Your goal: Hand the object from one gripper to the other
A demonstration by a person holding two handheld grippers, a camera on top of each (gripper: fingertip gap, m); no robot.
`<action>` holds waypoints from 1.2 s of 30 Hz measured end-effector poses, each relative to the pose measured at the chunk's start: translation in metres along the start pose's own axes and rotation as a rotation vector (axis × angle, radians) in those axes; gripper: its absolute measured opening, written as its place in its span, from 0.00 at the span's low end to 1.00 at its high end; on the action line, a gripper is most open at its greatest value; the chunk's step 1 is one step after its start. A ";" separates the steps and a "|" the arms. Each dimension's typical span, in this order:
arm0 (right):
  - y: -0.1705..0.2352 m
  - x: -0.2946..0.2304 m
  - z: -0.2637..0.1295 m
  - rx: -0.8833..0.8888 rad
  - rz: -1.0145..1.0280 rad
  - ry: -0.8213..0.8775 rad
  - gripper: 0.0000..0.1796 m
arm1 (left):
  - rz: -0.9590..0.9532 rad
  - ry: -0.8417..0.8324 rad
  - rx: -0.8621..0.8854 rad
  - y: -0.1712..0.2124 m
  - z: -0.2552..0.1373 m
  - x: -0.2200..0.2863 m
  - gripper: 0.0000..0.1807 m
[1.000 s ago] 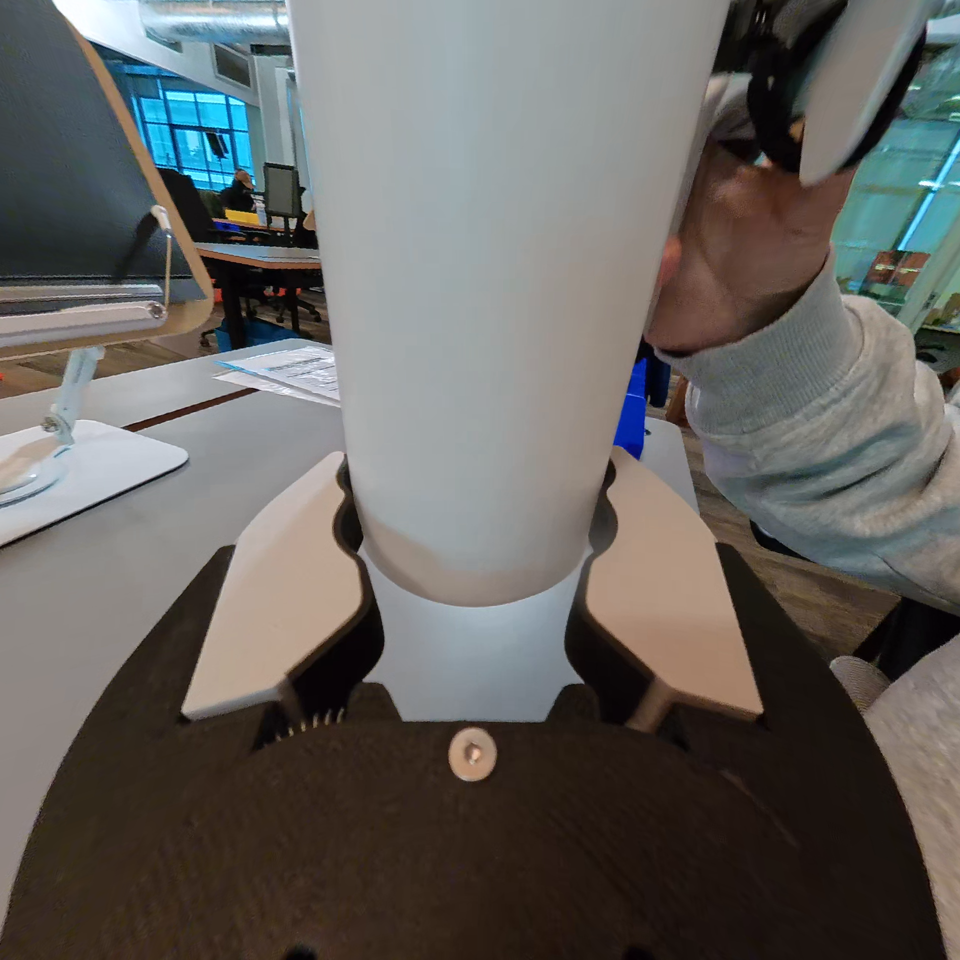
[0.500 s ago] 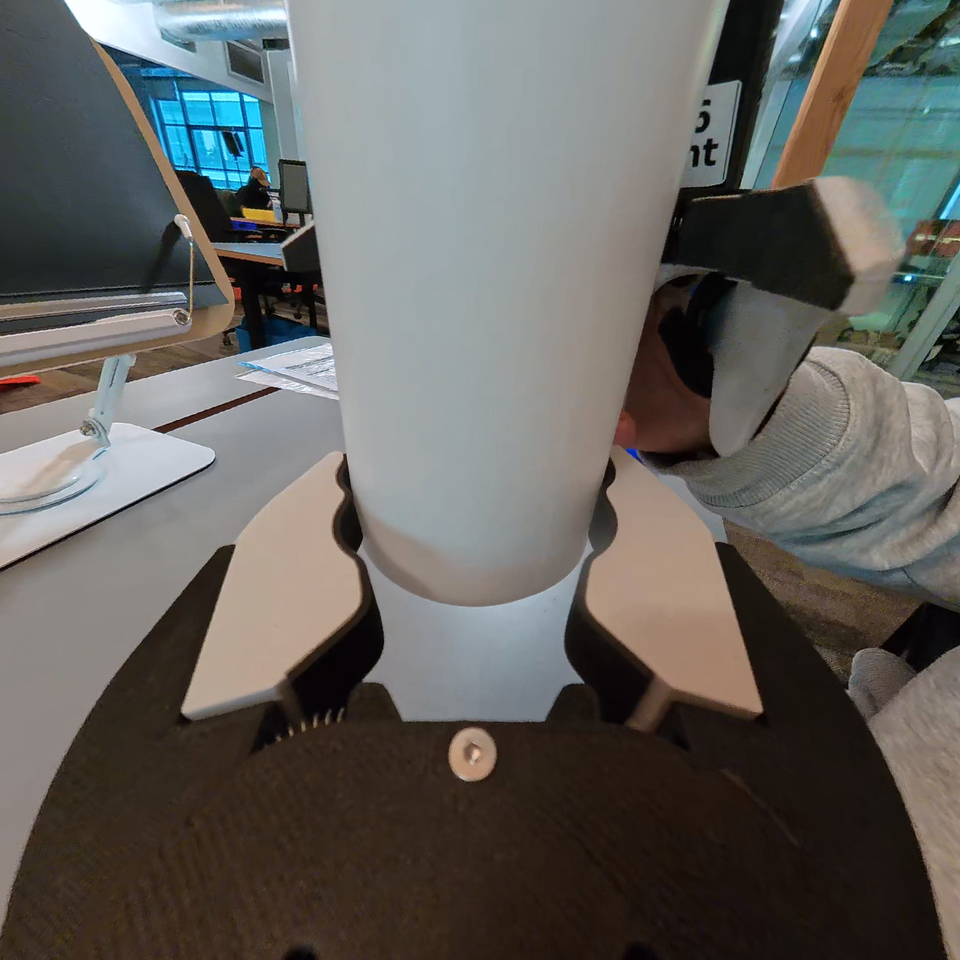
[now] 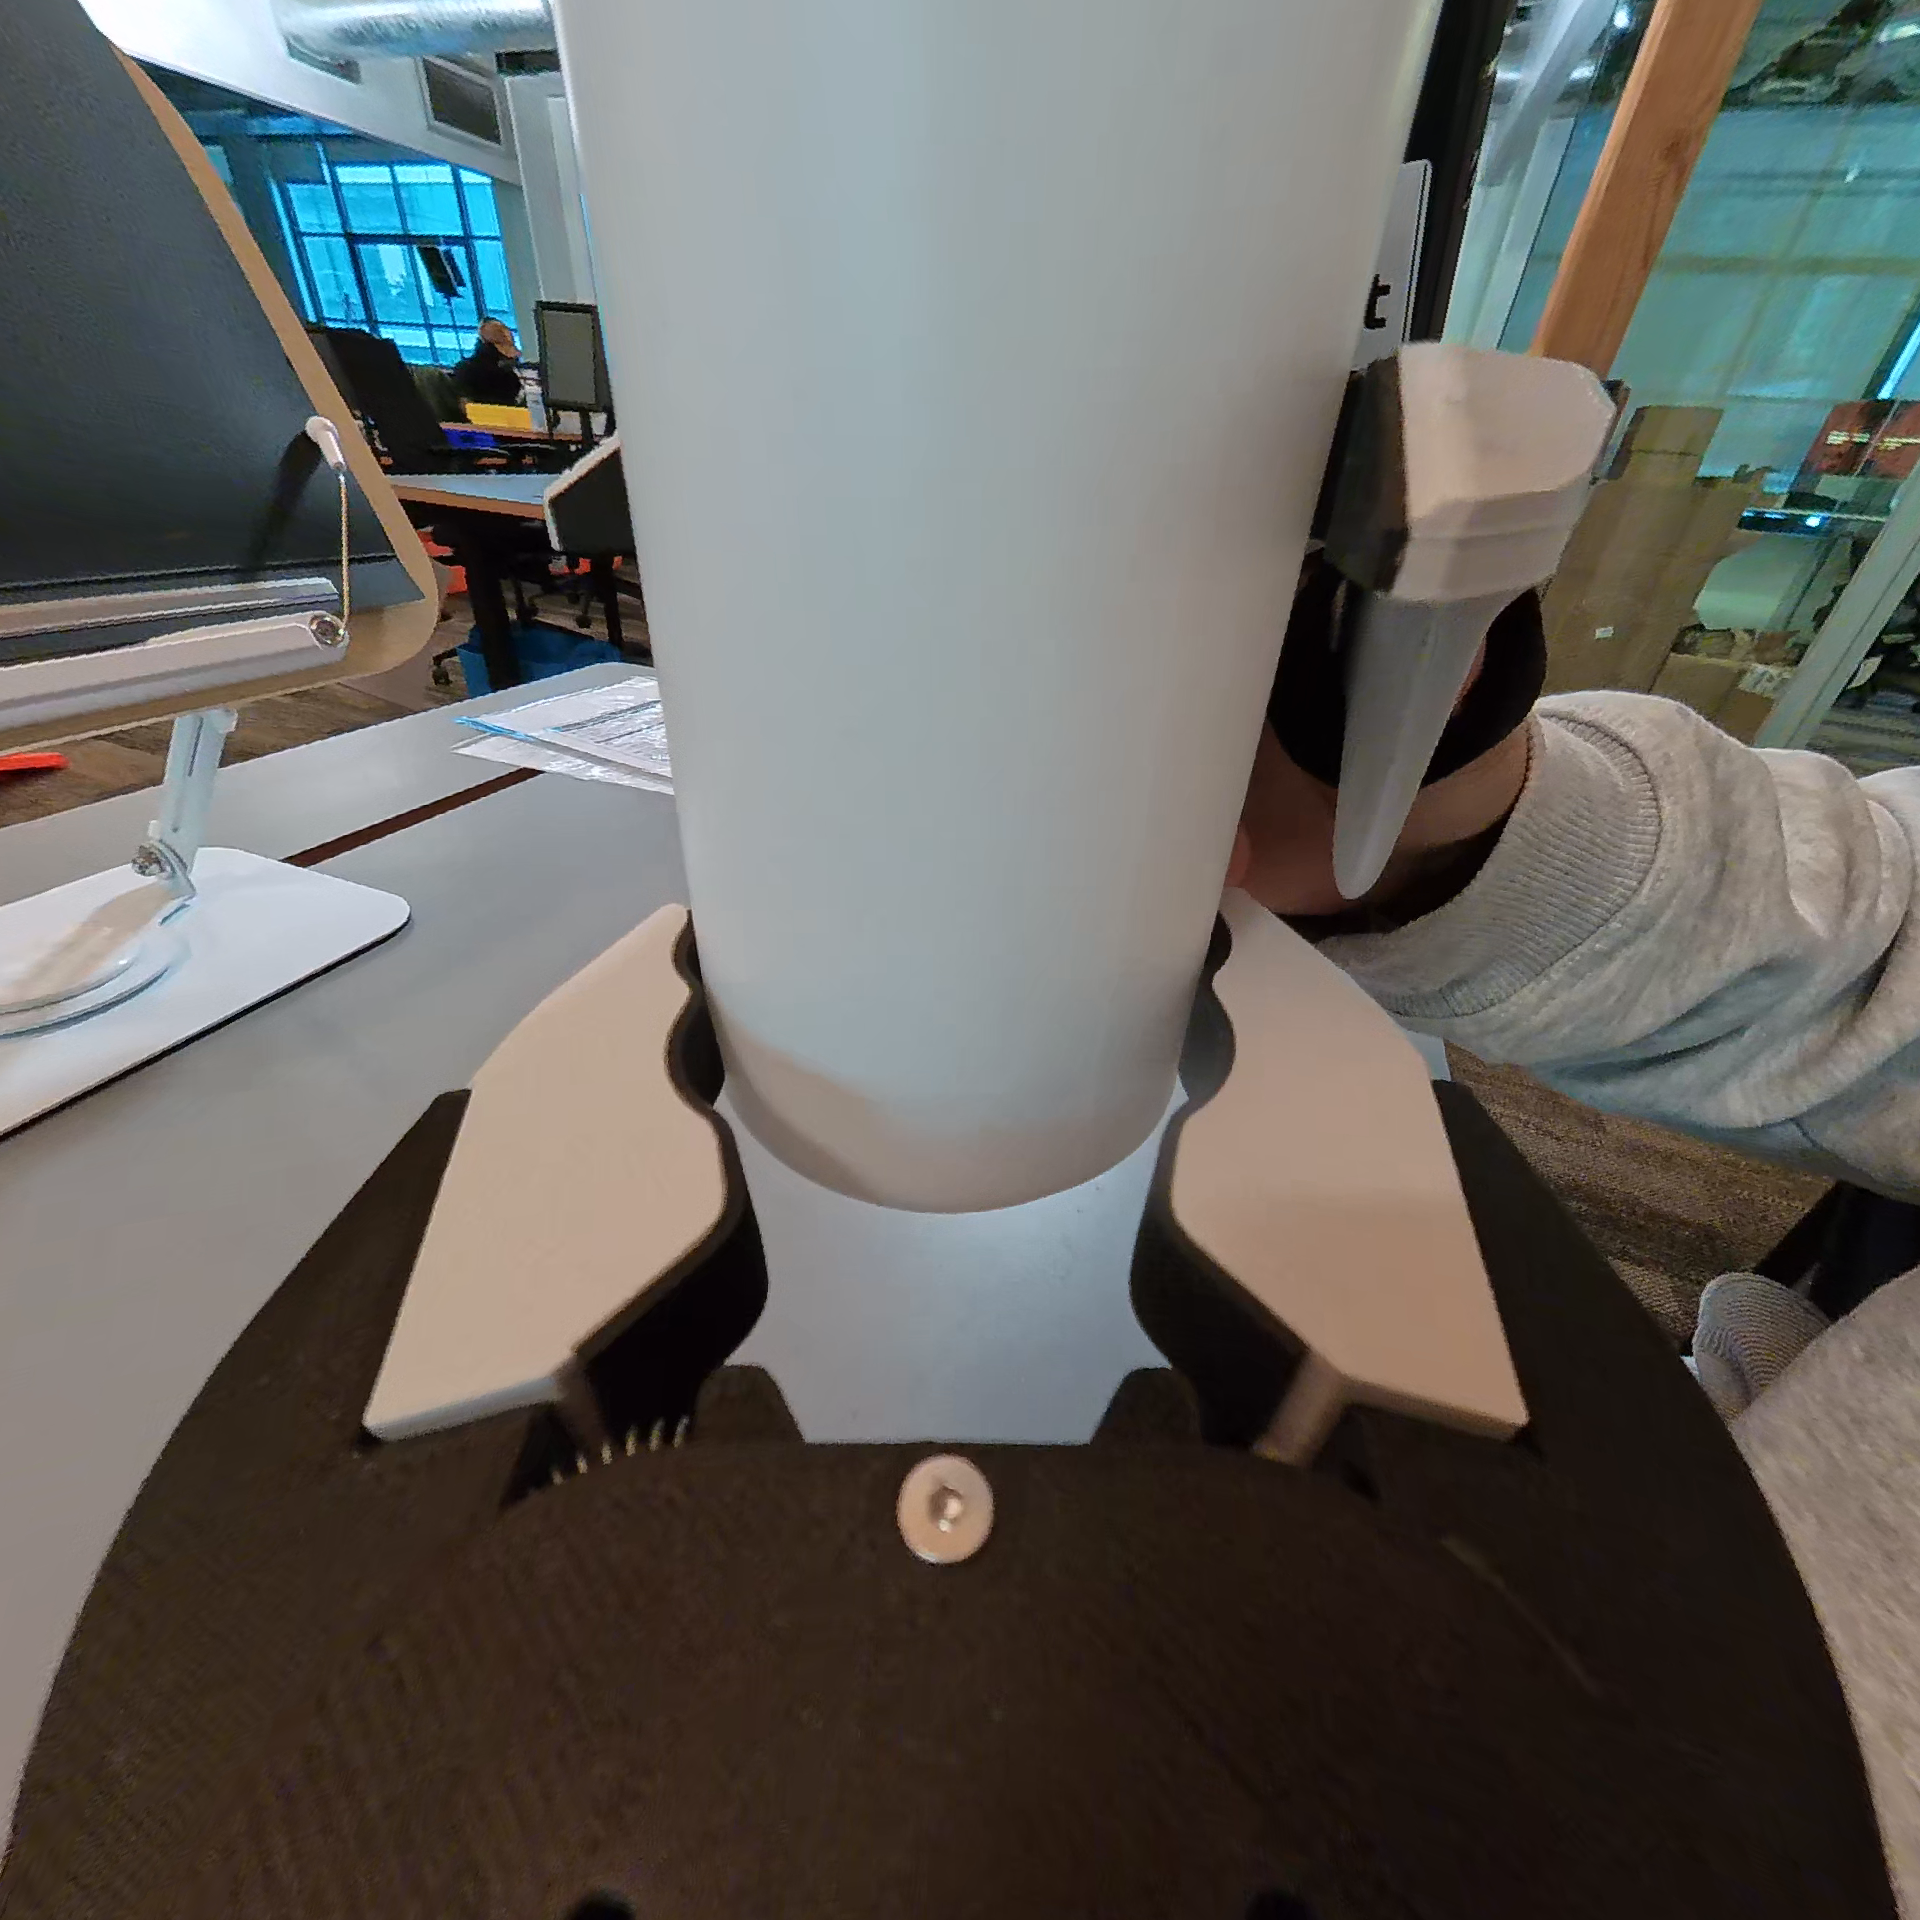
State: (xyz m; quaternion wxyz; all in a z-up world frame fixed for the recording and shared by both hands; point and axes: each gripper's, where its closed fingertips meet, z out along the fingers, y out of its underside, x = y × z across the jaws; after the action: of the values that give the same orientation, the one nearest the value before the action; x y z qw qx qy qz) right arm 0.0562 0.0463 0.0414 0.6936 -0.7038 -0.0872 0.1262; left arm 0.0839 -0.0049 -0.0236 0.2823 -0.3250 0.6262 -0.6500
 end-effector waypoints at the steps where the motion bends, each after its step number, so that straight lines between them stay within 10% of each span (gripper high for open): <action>1: 0.000 0.000 0.000 0.001 0.001 0.001 0.52 | 0.000 -0.001 0.004 -0.001 0.000 0.000 0.50; 28: 0.031 -0.006 0.015 -0.094 -0.049 0.009 0.49 | -0.042 0.018 0.104 -0.111 -0.044 0.006 0.73; 36: 0.060 -0.025 0.035 -0.160 -0.034 -0.035 0.48 | -0.102 -0.051 0.016 -0.109 -0.057 -0.011 0.52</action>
State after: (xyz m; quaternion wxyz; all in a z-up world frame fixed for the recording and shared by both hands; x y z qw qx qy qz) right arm 0.0190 0.0707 -0.0171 0.6355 -0.7531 -0.1213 0.1194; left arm 0.0514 0.0457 0.0838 0.2675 -0.3706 0.5961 -0.6601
